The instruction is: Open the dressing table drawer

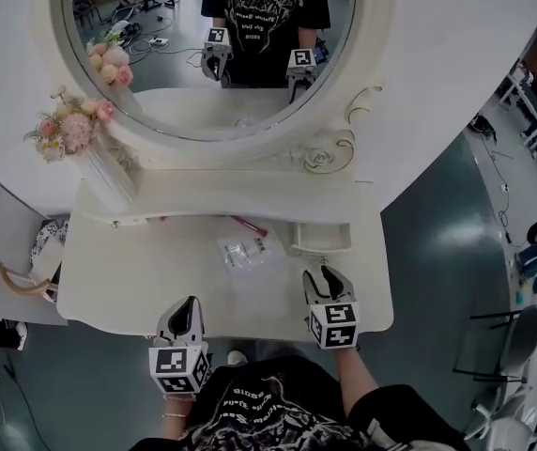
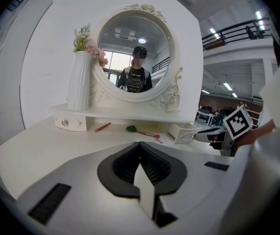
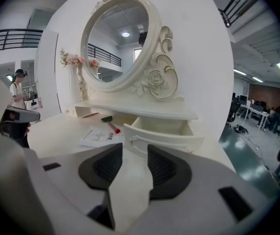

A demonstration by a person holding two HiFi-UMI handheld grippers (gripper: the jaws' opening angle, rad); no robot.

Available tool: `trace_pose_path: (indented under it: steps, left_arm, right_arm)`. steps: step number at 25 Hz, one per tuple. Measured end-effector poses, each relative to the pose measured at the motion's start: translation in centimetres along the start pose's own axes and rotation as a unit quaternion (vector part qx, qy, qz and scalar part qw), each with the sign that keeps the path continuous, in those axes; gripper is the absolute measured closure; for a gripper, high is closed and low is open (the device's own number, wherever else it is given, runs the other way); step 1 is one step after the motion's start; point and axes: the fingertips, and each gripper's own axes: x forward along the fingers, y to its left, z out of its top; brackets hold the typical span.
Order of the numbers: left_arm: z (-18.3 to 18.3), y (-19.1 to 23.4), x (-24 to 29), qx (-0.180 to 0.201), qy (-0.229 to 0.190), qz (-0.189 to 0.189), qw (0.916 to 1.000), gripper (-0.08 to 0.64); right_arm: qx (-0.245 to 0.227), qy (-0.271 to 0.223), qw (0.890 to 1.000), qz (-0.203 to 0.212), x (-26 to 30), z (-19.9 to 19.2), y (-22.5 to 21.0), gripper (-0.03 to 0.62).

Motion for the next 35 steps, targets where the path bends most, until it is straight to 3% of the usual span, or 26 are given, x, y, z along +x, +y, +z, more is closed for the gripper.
trace_pose_path:
  steps: [12, 16, 35]
  left_arm:
    - [-0.6, -0.4, -0.3, 0.004, 0.006, -0.009, 0.9999, 0.545]
    - [-1.0, -0.8, -0.6, 0.002, 0.008, -0.012, 0.9999, 0.545]
    - [-2.2, -1.4, -1.2, 0.004, 0.013, -0.031, 0.9994, 0.545]
  right_arm:
    - [-0.041, 0.017, 0.996, 0.082, -0.4, -0.7, 6.2, 0.548]
    - [-0.056, 0.02, 0.993, 0.099, -0.5, -1.1, 7.7, 0.565]
    - [-0.052, -0.002, 0.993, 0.103, -1.8, -1.7, 10.3, 0.583]
